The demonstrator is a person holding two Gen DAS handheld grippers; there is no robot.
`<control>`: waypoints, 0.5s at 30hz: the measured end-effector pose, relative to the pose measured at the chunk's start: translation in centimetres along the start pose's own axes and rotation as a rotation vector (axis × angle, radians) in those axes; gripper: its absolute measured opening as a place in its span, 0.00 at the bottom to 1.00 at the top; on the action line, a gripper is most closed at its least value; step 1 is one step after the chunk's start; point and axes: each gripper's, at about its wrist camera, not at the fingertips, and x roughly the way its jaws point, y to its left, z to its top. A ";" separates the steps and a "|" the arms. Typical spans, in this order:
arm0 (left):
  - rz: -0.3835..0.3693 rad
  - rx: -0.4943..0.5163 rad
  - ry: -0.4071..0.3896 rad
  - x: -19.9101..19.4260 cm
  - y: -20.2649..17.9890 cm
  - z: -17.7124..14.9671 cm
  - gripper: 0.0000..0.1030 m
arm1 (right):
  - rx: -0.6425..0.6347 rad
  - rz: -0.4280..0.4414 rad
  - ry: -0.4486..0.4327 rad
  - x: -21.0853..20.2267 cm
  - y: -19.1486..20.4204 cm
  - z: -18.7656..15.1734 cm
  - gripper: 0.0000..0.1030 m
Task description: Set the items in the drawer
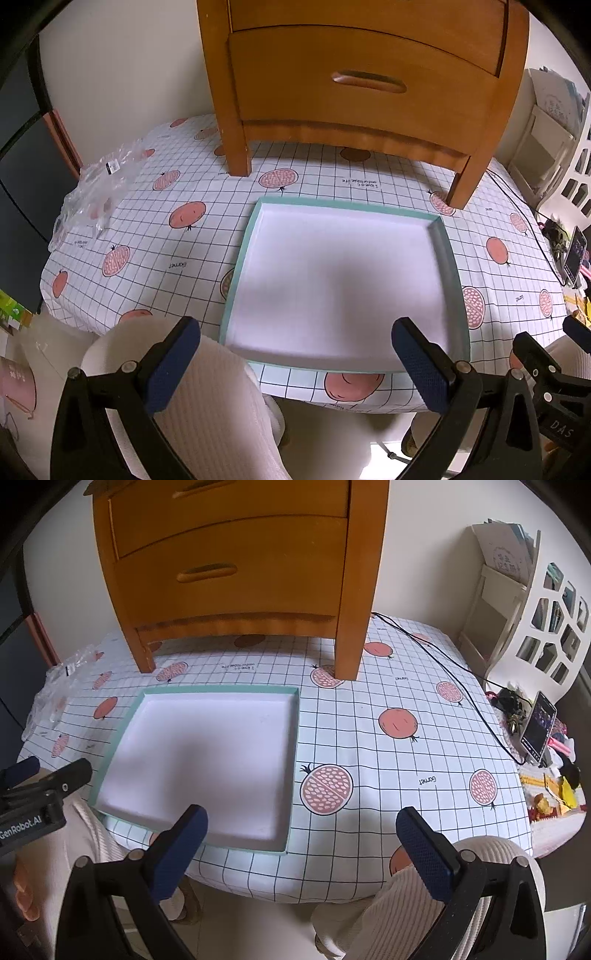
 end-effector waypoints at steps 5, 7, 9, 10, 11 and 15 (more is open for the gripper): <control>-0.007 0.022 -0.016 0.2 -0.2 -0.5 1.00 | 0.001 -0.006 -0.013 0.0 -0.2 -0.1 1.00; -0.004 0.037 -0.026 0.1 -0.6 -0.8 1.00 | -0.005 -0.006 -0.022 -0.1 -0.1 -0.2 1.00; 0.003 0.047 -0.027 0.1 -0.7 -1.0 1.00 | -0.006 -0.009 -0.028 -0.2 0.0 -0.3 1.00; 0.002 0.044 -0.028 0.1 -0.6 -1.0 1.00 | -0.009 -0.011 -0.032 -0.2 0.0 -0.3 1.00; 0.001 0.037 -0.029 0.2 -0.5 -1.0 1.00 | -0.013 -0.012 -0.034 -0.2 0.1 -0.4 1.00; -0.010 0.013 -0.039 0.1 -0.1 -1.0 1.00 | -0.027 -0.020 -0.035 -0.2 0.5 -0.6 1.00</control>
